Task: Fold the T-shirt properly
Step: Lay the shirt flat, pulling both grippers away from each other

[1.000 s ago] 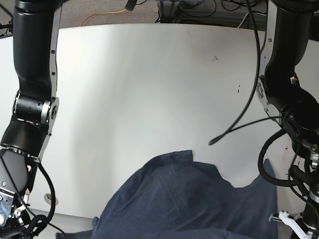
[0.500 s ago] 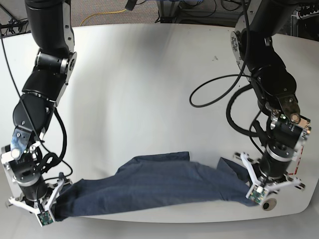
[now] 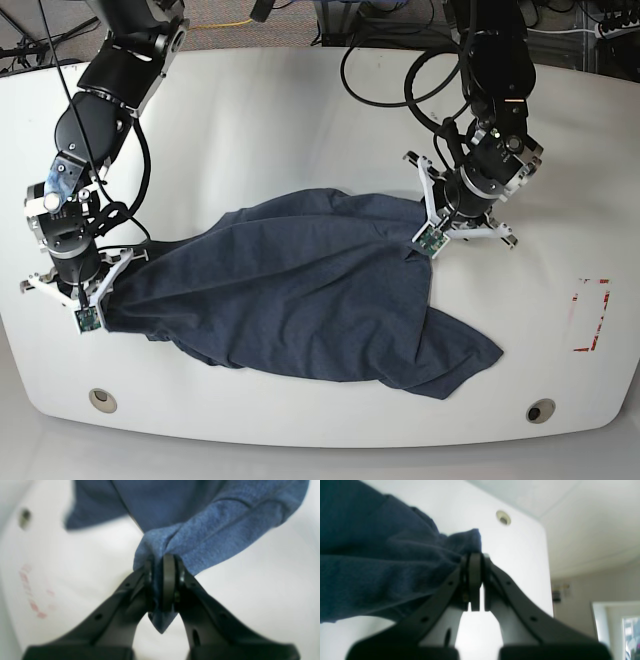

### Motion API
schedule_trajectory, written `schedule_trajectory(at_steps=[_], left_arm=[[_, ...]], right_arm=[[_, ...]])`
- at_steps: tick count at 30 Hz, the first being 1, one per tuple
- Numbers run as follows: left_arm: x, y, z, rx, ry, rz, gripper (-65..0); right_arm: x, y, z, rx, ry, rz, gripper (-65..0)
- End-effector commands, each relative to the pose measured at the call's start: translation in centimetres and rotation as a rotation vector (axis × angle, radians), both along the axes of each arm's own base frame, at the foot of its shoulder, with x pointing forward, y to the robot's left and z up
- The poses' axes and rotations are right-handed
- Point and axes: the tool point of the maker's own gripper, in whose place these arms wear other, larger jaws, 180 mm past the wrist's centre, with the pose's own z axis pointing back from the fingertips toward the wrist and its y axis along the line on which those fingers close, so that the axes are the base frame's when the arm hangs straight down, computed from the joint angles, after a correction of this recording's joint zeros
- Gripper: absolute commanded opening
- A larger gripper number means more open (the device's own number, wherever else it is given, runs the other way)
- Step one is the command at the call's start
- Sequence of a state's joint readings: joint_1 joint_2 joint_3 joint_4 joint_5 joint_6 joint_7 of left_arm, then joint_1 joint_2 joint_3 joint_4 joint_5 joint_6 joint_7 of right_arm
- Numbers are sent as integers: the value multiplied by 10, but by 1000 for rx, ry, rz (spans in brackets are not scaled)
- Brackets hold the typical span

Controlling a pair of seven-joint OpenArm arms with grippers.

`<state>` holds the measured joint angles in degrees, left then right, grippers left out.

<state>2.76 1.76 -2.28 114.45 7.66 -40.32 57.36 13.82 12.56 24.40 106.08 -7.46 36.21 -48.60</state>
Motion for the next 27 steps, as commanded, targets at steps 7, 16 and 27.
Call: schedule_trajectory(at_steps=[7,16,27], left_arm=[[-53,-3,-40,-19,132,-6,-650],[-110,-9,-76,-24,286,-22,-650],[-113,-2,-78,2,293,-30,-650]], right_arm=[[-34,-21,-29,24,51,-70,-650],[-62,-44,-60,34,138,-137,-650],[-58,-75,-93,133,215,-201,-650]])
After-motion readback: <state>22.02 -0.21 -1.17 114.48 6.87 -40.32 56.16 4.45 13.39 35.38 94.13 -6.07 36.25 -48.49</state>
